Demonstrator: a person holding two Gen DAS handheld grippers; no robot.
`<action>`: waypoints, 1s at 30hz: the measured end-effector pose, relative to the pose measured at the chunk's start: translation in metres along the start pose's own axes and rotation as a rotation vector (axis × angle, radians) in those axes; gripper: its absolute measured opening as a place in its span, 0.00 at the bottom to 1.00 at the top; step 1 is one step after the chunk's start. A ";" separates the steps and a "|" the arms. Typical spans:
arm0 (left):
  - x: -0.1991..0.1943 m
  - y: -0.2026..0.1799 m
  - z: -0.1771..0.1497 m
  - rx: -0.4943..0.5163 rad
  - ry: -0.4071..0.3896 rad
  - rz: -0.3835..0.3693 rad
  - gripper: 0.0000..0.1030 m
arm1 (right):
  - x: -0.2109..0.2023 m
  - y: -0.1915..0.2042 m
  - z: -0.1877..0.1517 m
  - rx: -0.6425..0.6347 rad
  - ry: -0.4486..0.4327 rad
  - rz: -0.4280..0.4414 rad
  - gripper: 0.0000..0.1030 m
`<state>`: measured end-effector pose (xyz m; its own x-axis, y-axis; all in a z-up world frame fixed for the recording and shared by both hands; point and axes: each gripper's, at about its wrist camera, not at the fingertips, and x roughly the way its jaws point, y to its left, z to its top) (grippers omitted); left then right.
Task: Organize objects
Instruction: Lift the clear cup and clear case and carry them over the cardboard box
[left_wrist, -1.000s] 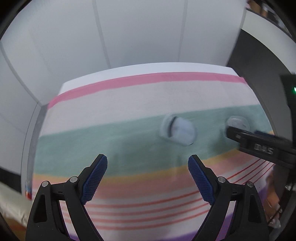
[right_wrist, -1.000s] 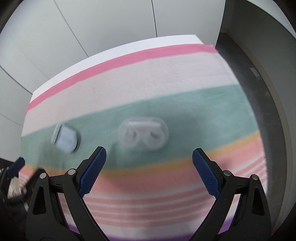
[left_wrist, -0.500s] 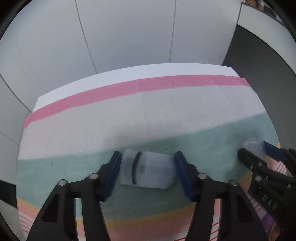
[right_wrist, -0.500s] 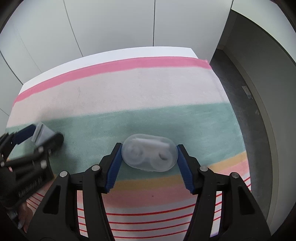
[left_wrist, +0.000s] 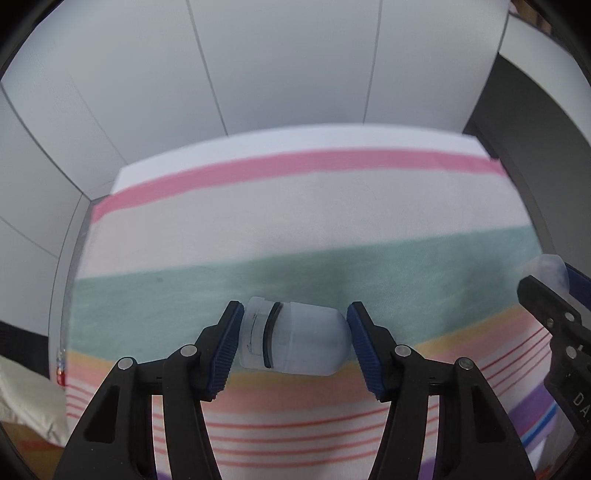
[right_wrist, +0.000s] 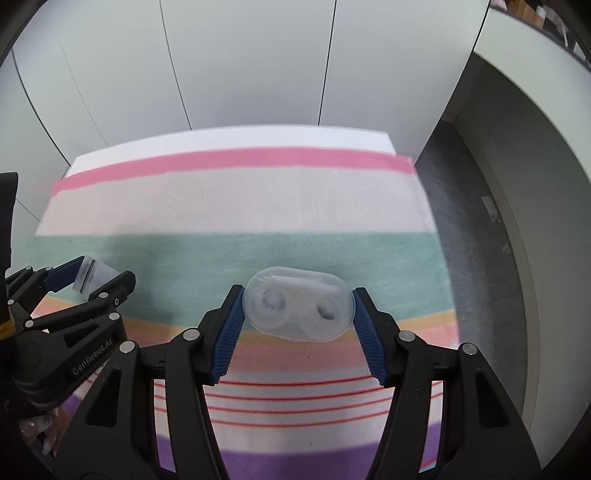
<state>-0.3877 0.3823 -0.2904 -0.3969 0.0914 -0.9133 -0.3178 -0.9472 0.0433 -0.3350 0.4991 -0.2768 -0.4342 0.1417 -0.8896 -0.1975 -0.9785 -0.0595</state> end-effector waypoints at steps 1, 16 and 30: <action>-0.012 0.002 0.004 0.000 -0.013 0.003 0.57 | -0.012 0.001 0.003 -0.002 -0.016 -0.003 0.59; -0.242 0.037 0.042 -0.068 -0.241 -0.047 0.57 | -0.220 -0.005 0.056 -0.008 -0.208 0.034 0.59; -0.352 0.042 0.011 -0.044 -0.312 -0.053 0.57 | -0.343 0.003 0.048 -0.012 -0.326 0.059 0.59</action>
<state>-0.2707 0.3138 0.0378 -0.6278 0.2245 -0.7453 -0.3102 -0.9504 -0.0250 -0.2289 0.4553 0.0495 -0.7036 0.1232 -0.6998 -0.1541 -0.9879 -0.0190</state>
